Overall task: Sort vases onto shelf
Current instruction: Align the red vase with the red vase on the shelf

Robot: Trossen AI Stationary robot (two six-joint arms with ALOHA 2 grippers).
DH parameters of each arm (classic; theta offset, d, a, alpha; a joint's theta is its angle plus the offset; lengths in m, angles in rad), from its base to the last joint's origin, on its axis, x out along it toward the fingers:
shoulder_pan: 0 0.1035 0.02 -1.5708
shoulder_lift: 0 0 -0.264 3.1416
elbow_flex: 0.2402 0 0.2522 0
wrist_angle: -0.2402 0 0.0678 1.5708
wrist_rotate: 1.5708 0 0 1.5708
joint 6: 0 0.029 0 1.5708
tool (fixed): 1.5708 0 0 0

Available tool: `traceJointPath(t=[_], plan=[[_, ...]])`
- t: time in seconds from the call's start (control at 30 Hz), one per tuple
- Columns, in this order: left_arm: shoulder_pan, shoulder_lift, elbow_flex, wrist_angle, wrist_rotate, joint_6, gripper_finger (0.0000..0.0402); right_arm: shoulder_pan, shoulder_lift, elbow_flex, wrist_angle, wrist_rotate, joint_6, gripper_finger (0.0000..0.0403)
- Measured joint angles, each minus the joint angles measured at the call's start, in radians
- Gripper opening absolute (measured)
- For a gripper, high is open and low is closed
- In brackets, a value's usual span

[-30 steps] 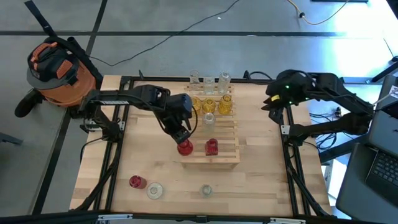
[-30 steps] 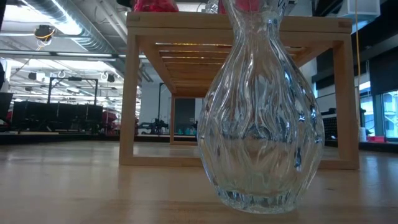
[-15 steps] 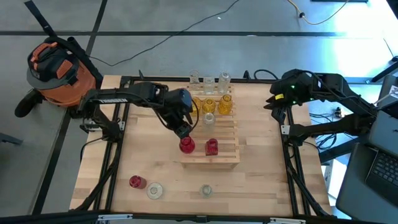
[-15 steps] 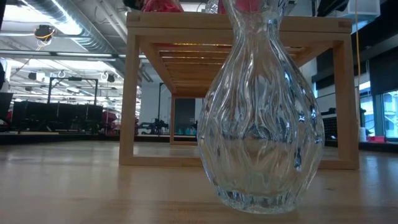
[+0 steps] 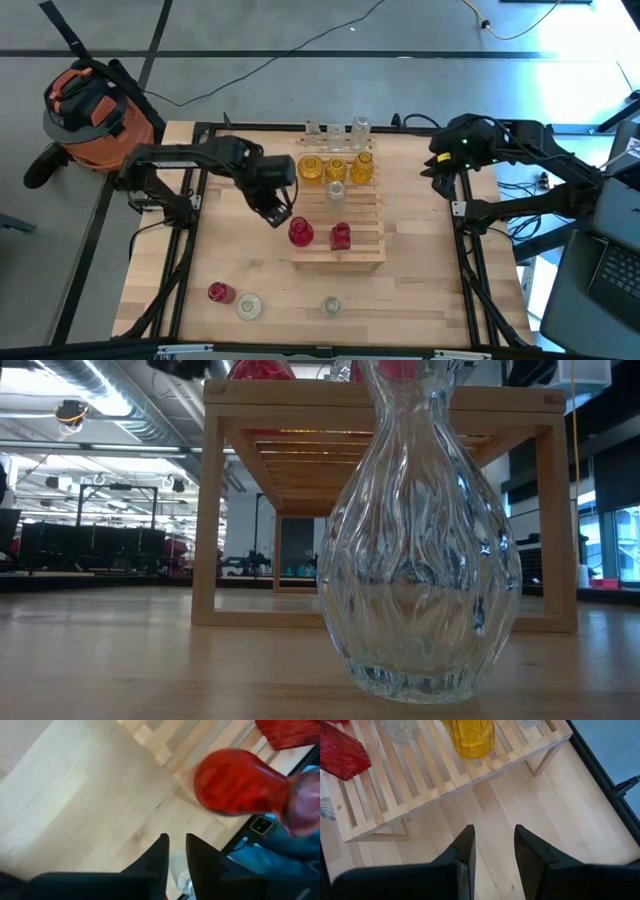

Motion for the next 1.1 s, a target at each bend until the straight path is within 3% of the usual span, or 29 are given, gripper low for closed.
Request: traceJointPath(t=[0.27,0.77,1.0,1.1], plan=[[-0.008,-0.001,-0.176,0.186,0.092,0.019,0.0004,0.000,0.000,-0.067,0.022,-0.015,0.031,0.0090],[-0.011,-0.001,-0.248,0.452,0.137,0.046,0.0001,0.000,0.000,-0.100,0.022,-0.046,0.035,0.0090],[-0.011,-0.001,-0.249,0.445,0.145,0.039,0.0002,0.000,0.000,-0.100,0.022,-0.046,0.029,0.0090],[-0.011,-0.023,-0.249,0.350,0.133,-0.009,0.0001,0.000,0.000,-0.100,0.022,-0.046,0.026,0.0090]])
